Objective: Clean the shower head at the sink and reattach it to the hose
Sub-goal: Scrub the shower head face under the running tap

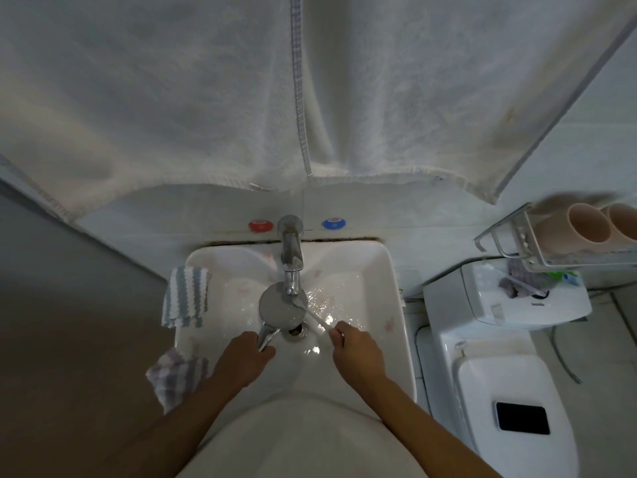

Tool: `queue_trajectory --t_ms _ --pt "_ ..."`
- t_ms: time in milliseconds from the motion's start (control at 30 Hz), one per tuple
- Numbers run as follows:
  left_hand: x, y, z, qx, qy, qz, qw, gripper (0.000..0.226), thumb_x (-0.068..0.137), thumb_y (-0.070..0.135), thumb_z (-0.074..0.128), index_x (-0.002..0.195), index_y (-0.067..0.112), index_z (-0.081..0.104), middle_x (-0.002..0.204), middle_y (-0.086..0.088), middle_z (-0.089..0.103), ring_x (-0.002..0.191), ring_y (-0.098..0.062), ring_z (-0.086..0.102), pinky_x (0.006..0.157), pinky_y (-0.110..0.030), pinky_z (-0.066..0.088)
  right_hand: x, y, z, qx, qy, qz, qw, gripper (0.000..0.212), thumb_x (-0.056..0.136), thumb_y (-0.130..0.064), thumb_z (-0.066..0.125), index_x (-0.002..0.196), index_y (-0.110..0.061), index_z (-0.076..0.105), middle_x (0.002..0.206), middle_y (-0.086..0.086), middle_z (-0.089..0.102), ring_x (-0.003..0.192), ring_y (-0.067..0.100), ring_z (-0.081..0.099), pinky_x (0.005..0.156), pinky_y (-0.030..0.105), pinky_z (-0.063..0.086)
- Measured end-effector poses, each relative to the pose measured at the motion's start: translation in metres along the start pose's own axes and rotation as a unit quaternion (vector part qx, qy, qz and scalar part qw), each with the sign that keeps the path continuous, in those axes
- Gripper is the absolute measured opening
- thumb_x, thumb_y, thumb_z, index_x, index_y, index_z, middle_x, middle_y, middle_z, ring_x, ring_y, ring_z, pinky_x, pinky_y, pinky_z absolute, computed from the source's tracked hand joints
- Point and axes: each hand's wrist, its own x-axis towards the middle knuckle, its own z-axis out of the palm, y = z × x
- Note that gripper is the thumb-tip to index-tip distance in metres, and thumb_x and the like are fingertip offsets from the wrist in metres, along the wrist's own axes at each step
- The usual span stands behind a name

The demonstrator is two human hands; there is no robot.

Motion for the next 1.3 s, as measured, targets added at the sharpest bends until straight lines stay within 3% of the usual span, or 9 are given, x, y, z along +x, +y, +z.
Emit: queue_trajectory --t_ms 167,333,433,633,767,933,1067,1200,1300 --pt "0.001 0.0 0.0 0.005 0.001 0.001 1.0 0.031 0.083 0.036 0.063 0.072 0.01 0.051 0.067 -0.004 0.054 0.057 -0.021 0.055 0.046 -0.027 0.04 -0.006 -0.002 0.005 0.016 -0.072 -0.03 0.997 0.029 0.101 -0.034 0.044 0.089 -0.012 0.06 0.075 0.005 0.059 0.072 0.029 0.053 0.062 0.031 0.037" --pt "0.001 -0.001 0.0 0.043 0.009 0.016 0.999 0.032 0.085 0.036 0.061 0.07 0.014 0.044 0.076 -0.006 0.054 0.07 -0.022 0.054 0.06 -0.03 0.041 0.002 0.002 0.002 0.01 0.005 0.002 1.0 0.032 0.104 -0.035 0.037 0.091 -0.012 0.056 0.086 0.011 0.067 0.071 0.027 0.048 0.06 0.033 0.032" --pt "0.0 0.002 0.0 0.062 0.013 0.023 0.998 0.031 0.087 0.036 0.06 0.072 0.015 0.042 0.082 -0.007 0.055 0.074 -0.021 0.05 0.065 -0.028 0.035 -0.001 -0.001 0.008 0.034 -0.066 -0.028 0.997 0.031 0.101 -0.034 0.043 0.087 -0.012 0.059 0.077 0.007 0.061 0.073 0.03 0.053 0.06 0.032 0.035" --pt "-0.002 0.004 -0.001 0.068 -0.006 0.04 0.997 0.034 0.086 0.036 0.06 0.068 0.019 0.037 0.081 -0.008 0.055 0.076 -0.026 0.054 0.063 -0.029 0.033 0.004 0.0 0.005 0.056 0.0 0.009 0.998 0.031 0.103 -0.034 0.04 0.081 -0.015 0.052 0.072 0.002 0.052 0.069 0.028 0.047 0.059 0.034 0.032" --pt "-0.004 0.005 -0.003 0.079 -0.01 0.059 0.995 0.028 0.086 0.035 0.059 0.073 0.018 0.041 0.075 -0.001 0.051 0.073 -0.023 0.053 0.061 -0.028 0.033 0.0 -0.004 0.013 0.054 -0.068 -0.035 0.996 0.03 0.101 -0.033 0.045 0.085 -0.013 0.06 0.077 0.006 0.061 0.071 0.027 0.052 0.062 0.032 0.036" --pt "-0.006 0.009 -0.004 0.11 -0.007 0.085 0.99 0.025 0.086 0.036 0.058 0.081 0.016 0.043 0.091 -0.01 0.062 0.088 -0.03 0.061 0.064 -0.029 0.034 0.008 -0.003 0.01 0.068 0.012 0.003 0.998 0.033 0.102 -0.034 0.044 0.085 -0.01 0.059 0.084 0.015 0.066 0.081 0.037 0.058 0.065 0.038 0.039" --pt "-0.007 0.013 -0.003 0.129 -0.015 0.099 0.987 0.026 0.086 0.038 0.057 0.083 0.016 0.044 0.1 -0.011 0.065 0.091 -0.03 0.061 0.064 -0.029 0.034 0.007 -0.011 0.015 0.091 -0.049 -0.022 0.994 0.03 0.098 -0.033 0.048 0.082 -0.012 0.062 0.08 0.013 0.065 0.08 0.037 0.06 0.07 0.041 0.048" --pt "-0.008 0.011 -0.003 0.148 -0.013 0.109 0.983 0.025 0.084 0.039 0.057 0.083 0.018 0.044 0.099 -0.01 0.065 0.09 -0.03 0.062 0.064 -0.029 0.033 0.01 -0.006 0.01 0.089 0.009 0.016 0.996 0.031 0.101 -0.032 0.047 0.085 -0.009 0.061 0.086 0.016 0.067 0.083 0.037 0.059 0.068 0.039 0.042" --pt "-0.008 0.012 -0.003 0.142 -0.018 0.11 0.984 0.025 0.084 0.039 0.057 0.083 0.017 0.045 0.094 -0.009 0.064 0.087 -0.029 0.062 0.063 -0.029 0.034 0.01 -0.007 0.011 0.077 -0.029 -0.006 0.997 0.031 0.1 -0.035 0.047 0.086 -0.012 0.063 0.087 0.014 0.067 0.084 0.036 0.06 0.067 0.037 0.041"
